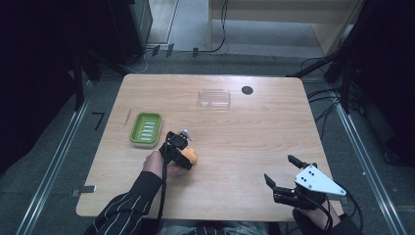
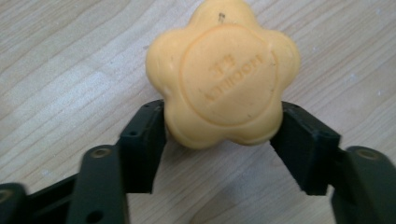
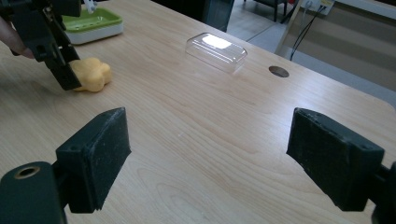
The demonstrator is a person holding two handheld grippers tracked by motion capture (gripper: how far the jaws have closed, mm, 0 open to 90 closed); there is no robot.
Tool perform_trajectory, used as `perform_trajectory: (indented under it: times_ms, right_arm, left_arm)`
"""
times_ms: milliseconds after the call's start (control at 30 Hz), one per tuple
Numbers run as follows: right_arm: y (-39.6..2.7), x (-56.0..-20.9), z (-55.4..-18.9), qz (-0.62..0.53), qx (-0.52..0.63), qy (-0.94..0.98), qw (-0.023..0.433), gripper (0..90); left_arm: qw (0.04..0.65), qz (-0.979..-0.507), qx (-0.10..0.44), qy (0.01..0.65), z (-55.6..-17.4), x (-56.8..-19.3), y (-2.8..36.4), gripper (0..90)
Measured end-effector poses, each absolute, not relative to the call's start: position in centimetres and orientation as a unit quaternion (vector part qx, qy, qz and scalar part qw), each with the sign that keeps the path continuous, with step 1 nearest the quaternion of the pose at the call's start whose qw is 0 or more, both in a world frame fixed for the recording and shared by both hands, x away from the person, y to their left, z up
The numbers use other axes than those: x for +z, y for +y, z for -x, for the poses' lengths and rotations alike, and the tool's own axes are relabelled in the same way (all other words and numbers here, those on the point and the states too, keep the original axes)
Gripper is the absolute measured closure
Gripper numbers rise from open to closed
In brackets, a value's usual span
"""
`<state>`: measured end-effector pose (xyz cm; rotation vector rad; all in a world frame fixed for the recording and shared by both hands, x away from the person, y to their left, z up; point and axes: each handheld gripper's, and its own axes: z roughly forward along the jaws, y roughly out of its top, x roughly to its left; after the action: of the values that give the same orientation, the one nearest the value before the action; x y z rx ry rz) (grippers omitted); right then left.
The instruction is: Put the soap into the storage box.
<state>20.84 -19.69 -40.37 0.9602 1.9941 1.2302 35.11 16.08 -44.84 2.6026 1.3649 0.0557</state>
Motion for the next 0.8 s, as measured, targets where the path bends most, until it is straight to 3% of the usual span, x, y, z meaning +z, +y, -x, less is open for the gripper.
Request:
perform_trajectory:
  times_ms: [133, 400, 800]
  right_arm:
    - [-19.7, -40.4, -20.8, -0.362, 0.464, 0.751, 0.3, 13.4]
    - [-19.7, -40.4, -20.8, -0.363, 0.464, 0.75, 0.3, 13.4]
    - [-19.7, -40.4, -20.8, -0.362, 0.463, 0.751, 0.301, 13.4]
  left_arm:
    - [0.101, -0.882, 0.017, 0.459, -35.2, -44.8, 16.3, 38.4]
    - [0.1, -0.882, 0.025, 0.459, -35.7, -45.1, 15.7, 30.6]
    - [0.067, -0.892, 0.046, 0.445, -35.5, -45.4, 14.8, 37.8]
